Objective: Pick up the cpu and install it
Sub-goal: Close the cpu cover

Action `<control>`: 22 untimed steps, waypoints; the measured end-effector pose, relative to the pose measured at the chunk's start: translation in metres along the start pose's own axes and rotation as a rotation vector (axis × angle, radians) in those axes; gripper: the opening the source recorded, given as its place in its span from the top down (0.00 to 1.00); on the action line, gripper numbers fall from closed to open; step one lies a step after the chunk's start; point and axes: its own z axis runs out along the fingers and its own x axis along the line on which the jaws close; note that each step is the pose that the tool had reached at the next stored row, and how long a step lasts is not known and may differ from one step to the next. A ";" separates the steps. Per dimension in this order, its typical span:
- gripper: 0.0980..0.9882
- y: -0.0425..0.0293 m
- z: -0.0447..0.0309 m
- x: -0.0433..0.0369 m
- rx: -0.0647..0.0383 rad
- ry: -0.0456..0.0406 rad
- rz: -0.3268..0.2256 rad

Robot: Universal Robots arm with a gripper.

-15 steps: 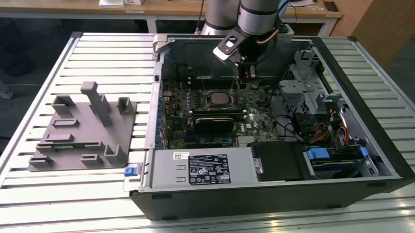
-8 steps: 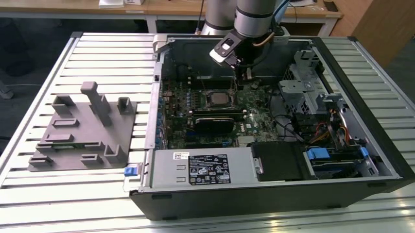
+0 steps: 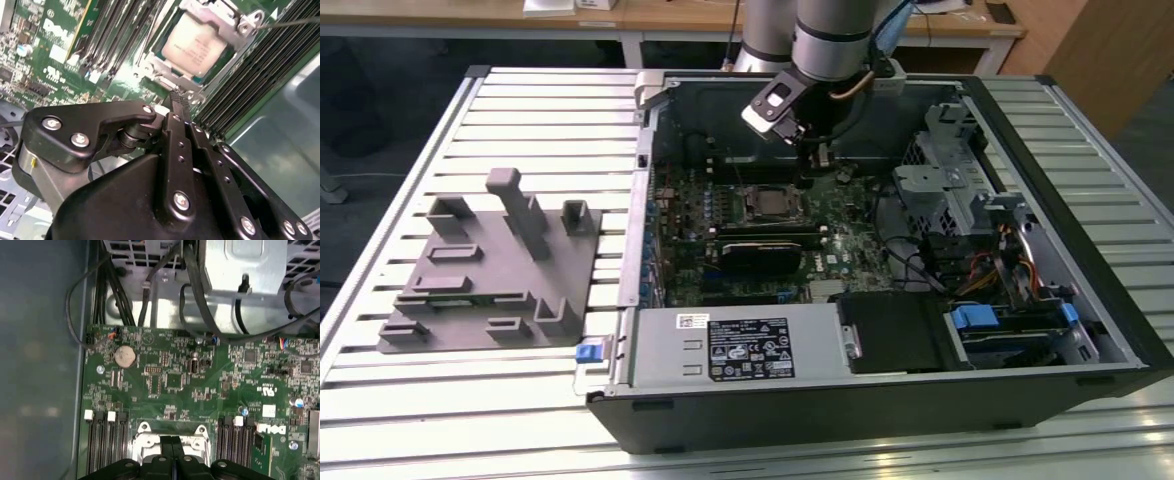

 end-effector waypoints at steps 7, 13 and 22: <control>0.99 -0.0224 0.0024 0.0009 0.000 -0.0002 0.000; 0.99 -0.0372 0.0035 0.0016 0.000 0.0001 0.000; 0.99 -0.0570 0.0076 0.0024 0.000 0.0000 0.000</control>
